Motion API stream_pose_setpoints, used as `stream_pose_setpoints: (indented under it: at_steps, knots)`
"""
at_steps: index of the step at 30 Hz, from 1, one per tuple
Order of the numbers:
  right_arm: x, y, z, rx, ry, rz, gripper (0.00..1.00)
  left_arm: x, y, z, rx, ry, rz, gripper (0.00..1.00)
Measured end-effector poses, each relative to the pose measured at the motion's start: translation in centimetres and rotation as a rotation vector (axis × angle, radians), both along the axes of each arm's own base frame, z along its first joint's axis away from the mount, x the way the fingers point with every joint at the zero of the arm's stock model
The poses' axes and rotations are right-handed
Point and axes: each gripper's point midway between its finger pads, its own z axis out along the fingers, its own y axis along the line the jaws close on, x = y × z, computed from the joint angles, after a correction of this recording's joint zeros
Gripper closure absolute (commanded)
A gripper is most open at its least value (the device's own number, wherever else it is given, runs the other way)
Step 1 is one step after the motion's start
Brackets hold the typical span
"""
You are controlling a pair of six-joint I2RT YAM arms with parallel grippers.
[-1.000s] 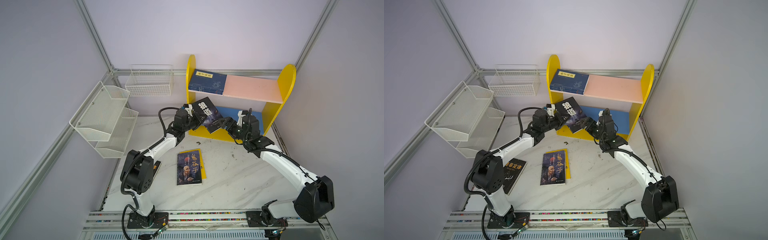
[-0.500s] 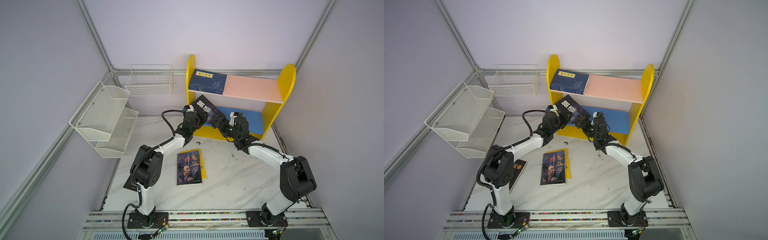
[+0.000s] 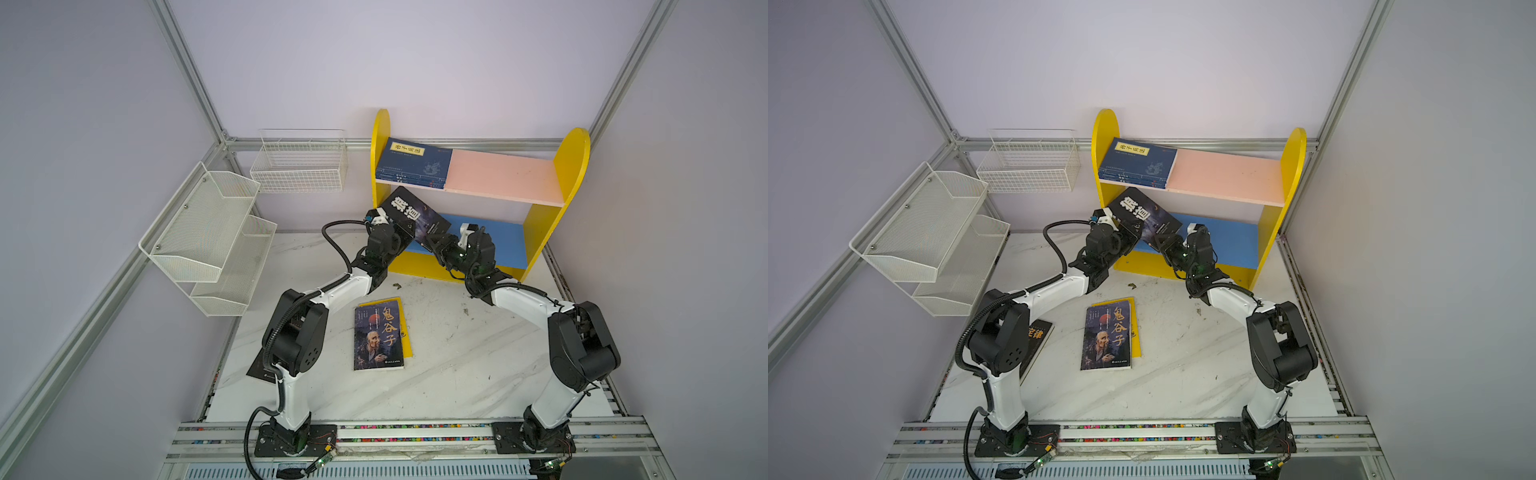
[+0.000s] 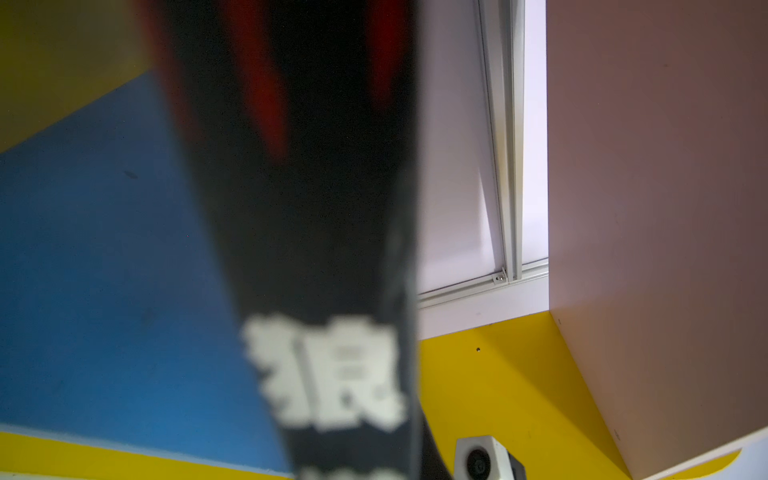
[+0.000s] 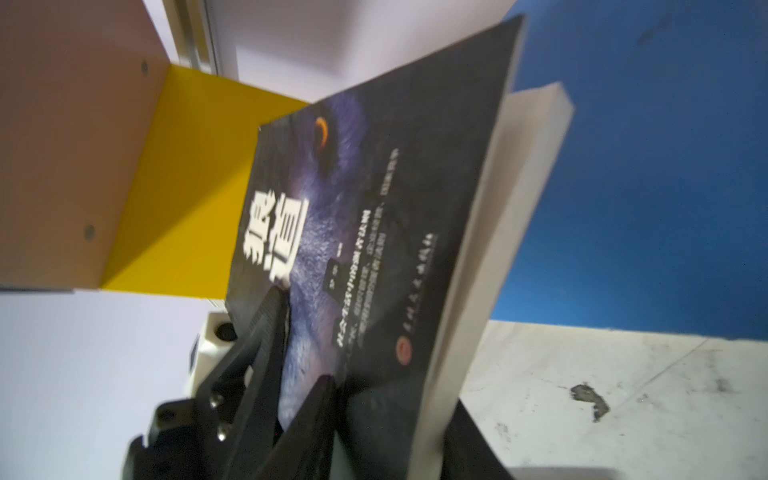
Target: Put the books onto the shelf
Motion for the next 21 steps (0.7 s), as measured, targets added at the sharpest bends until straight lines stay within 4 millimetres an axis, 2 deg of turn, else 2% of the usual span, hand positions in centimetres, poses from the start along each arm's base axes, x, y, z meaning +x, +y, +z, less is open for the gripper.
stream_pose_setpoints:
  at_steps: [3,6,8,10,12,14,18,21]
  knots:
    - [0.2,-0.5,0.3,0.031,-0.007,-0.018,0.75,0.0,0.0,0.3,-0.014,-0.006,0.002,0.95]
    - [0.4,-1.0,0.6,0.058,-0.015,-0.018,0.79,0.0,0.0,0.3,-0.028,-0.002,0.004,0.82]
    - [0.6,-1.2,1.0,0.073,-0.026,-0.014,0.81,0.0,-0.1,0.5,-0.032,-0.005,-0.001,0.69]
    - [1.4,-1.8,1.2,0.077,-0.036,-0.018,0.83,-0.1,0.0,0.7,-0.031,-0.006,-0.001,0.55]
    - [2.6,-2.4,1.2,0.063,-0.047,-0.02,0.83,-0.3,0.3,0.1,-0.015,0.03,0.004,0.44]
    - [3.5,-2.5,0.8,0.032,-0.047,-0.008,0.83,-0.7,0.7,-0.8,0.01,0.078,0.012,0.42]
    - [4.3,-3.0,-1.3,-0.055,-0.01,0.026,0.83,-2.3,3.4,-2.1,0.045,0.154,0.054,0.3]
    - [4.8,-2.8,-3.0,-0.125,0.022,0.067,0.83,-4.0,6.8,-1.7,0.05,0.186,0.106,0.26]
